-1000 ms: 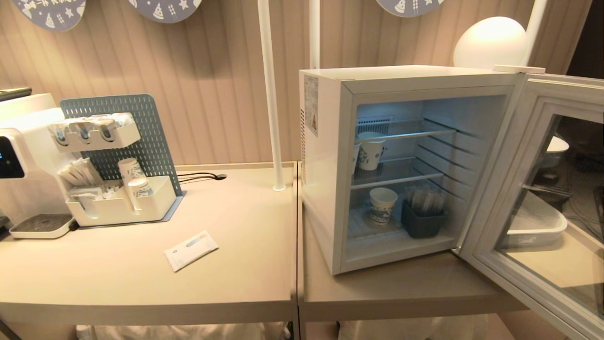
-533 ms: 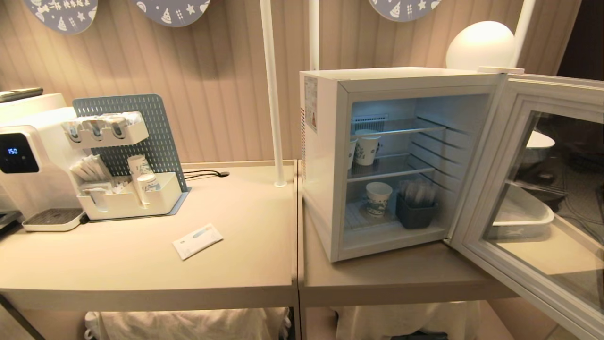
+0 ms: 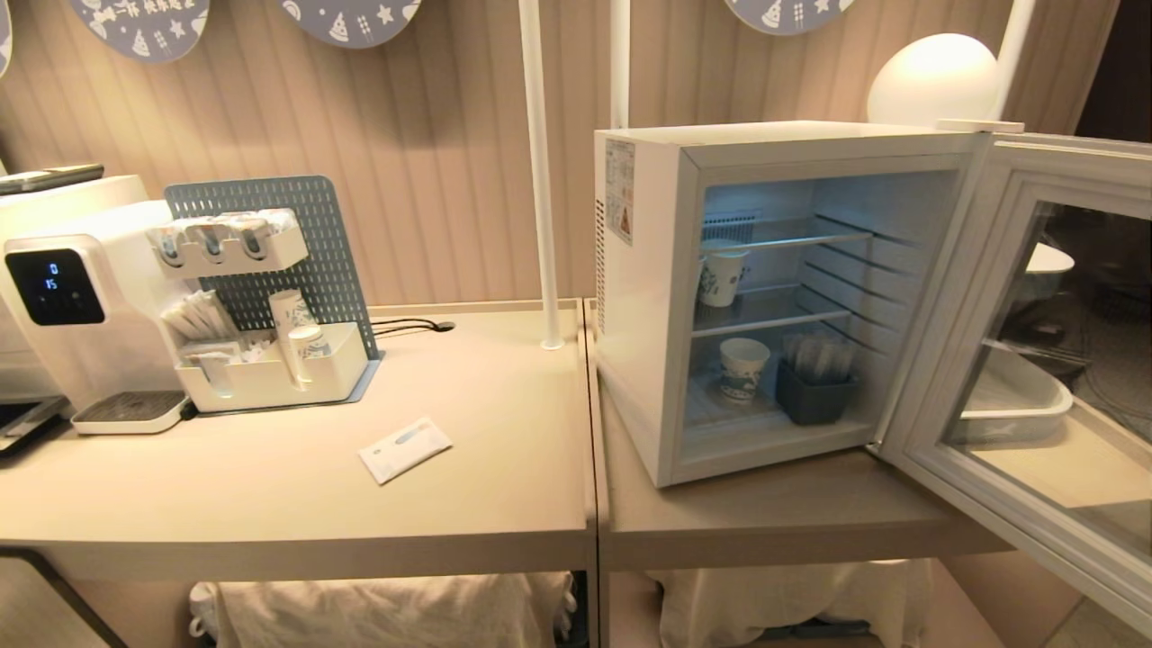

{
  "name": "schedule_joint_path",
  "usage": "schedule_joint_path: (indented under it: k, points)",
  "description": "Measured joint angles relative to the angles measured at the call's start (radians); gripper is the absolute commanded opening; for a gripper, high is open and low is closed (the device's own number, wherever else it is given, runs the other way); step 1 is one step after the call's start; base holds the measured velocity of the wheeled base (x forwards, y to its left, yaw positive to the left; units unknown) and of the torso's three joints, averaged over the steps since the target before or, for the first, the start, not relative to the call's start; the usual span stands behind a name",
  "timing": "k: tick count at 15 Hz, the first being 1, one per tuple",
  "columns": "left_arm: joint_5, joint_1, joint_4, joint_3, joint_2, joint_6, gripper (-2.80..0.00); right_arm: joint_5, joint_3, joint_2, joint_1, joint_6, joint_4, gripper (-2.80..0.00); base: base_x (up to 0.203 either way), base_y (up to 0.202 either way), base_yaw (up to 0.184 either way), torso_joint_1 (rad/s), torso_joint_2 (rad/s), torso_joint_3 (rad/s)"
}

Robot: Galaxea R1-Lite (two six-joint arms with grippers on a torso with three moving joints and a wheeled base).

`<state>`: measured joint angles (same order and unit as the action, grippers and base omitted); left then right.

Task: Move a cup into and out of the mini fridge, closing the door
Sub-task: Place the yoghurt on the table

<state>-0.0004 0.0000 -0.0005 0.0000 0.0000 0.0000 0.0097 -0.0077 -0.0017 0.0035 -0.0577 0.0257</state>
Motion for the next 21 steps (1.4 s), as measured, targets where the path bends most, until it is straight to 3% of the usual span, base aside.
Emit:
schedule_joint_path:
  k: [21]
  points:
    - [0.0,-0.001,0.001,0.0,0.0,0.0,-2.8,0.001,-0.001,0.0,-0.001,0.0,0.001,-2.8,0.0,0.191,-0.001,0.003,0.0,0.002]
